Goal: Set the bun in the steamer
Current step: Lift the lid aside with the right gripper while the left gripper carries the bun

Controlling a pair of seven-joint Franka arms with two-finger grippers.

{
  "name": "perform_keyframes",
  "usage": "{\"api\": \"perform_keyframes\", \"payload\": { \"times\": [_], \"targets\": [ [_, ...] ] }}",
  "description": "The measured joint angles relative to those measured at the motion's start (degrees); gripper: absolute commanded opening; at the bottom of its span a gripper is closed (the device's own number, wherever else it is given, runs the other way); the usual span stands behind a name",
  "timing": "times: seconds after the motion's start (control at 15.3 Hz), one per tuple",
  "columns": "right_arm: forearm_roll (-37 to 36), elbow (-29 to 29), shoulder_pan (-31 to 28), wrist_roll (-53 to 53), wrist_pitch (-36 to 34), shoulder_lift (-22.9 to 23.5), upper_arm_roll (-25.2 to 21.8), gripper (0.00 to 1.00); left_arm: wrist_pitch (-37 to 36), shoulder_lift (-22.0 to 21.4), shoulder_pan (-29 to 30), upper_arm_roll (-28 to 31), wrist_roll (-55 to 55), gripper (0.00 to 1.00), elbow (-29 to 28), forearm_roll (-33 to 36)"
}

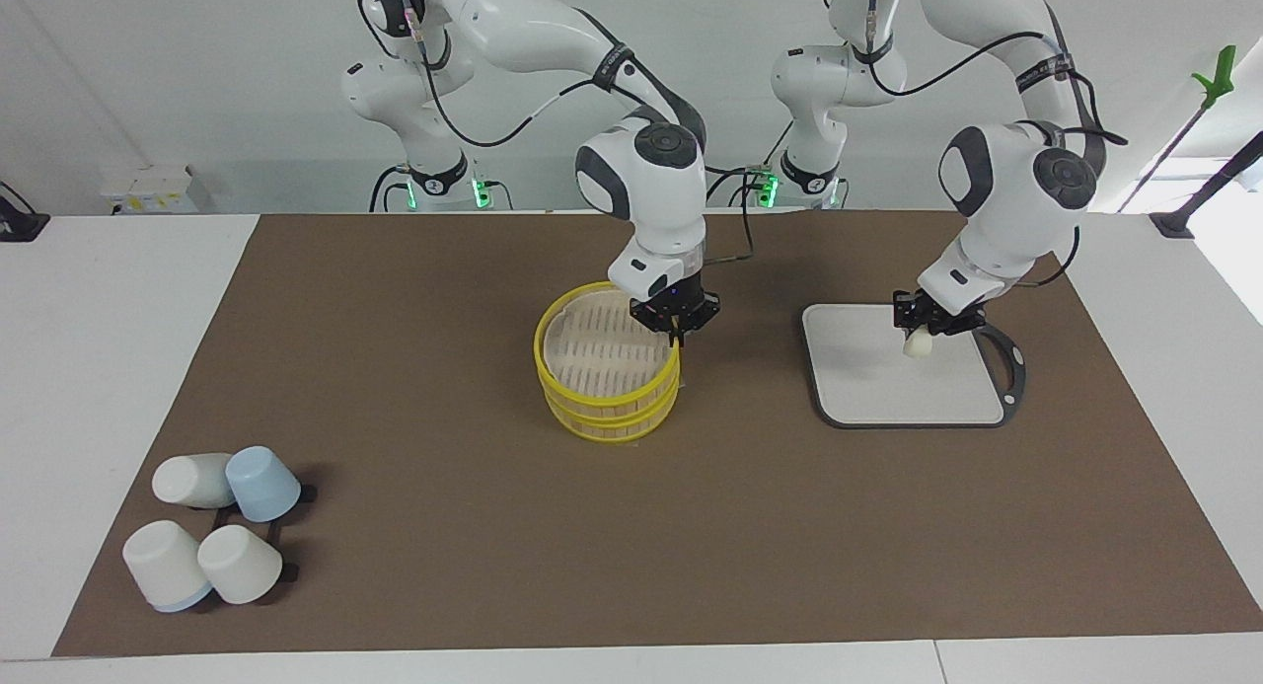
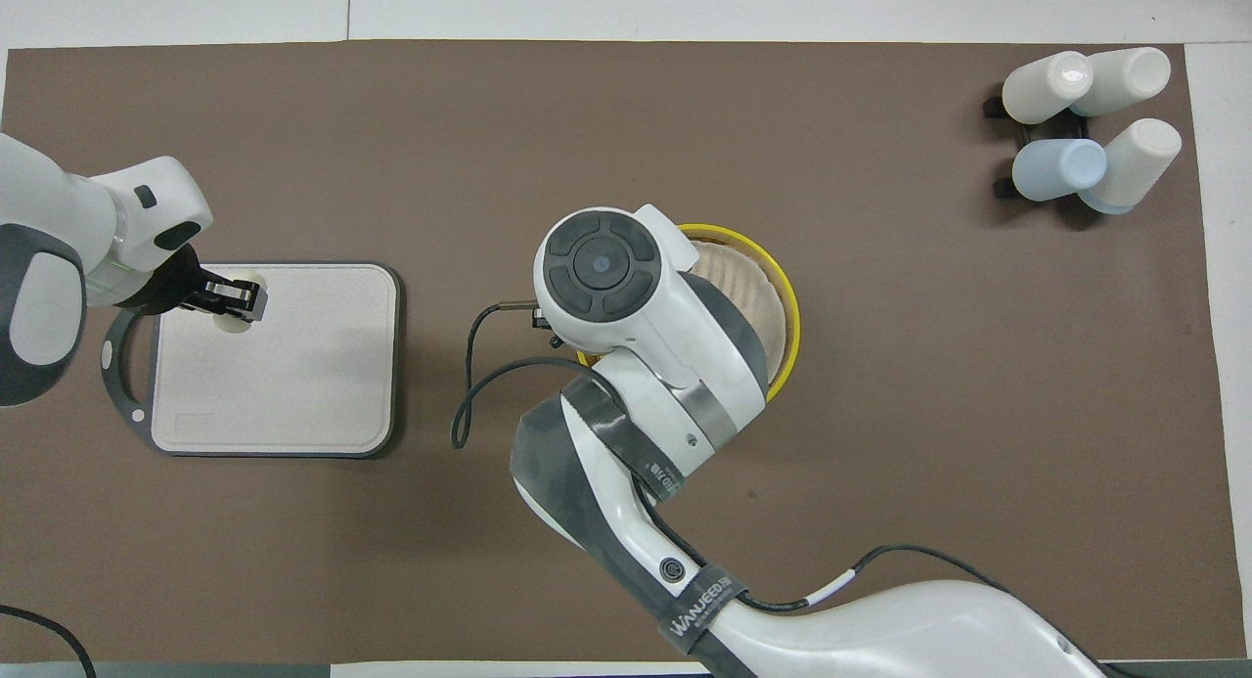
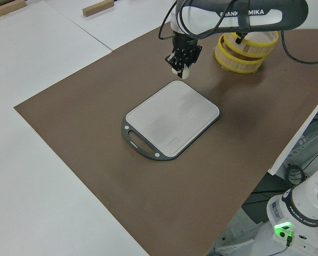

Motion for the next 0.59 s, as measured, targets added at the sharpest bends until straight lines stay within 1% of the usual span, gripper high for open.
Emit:
{"api": "perform_keyframes", "payload": {
  "times": [0.13,0.26,0.46,0.59],
  "targets": [
    [0.0,3.2,-3.6,-3.3,-5.2,-1.1,-0.4,0.00,-3.5,0.2,-0.9,-0.7,-6.7,0.14,4.7,-1.1],
    [0.1,4.4,-8.8,-8.7,-12.0,-3.5,-0.6,0.00,-3.6,0.7,-4.6,-1.9,-18.1,0.13,7.4,-1.2],
    [0.1,4.4,-17.1,-23.6,-21.7,-6.4,-0.9,0.00,0.2,2.9,-15.3,-2.6,-35.6,0.13,8.5,-1.3],
    [-0.5,4.4,-21.1,-29.2,-26.0,-6.9,-0.9,0.00,5.1,5.8,-22.3,-2.8,-44.8,0.14,8.5,-1.2]
  ]
}}
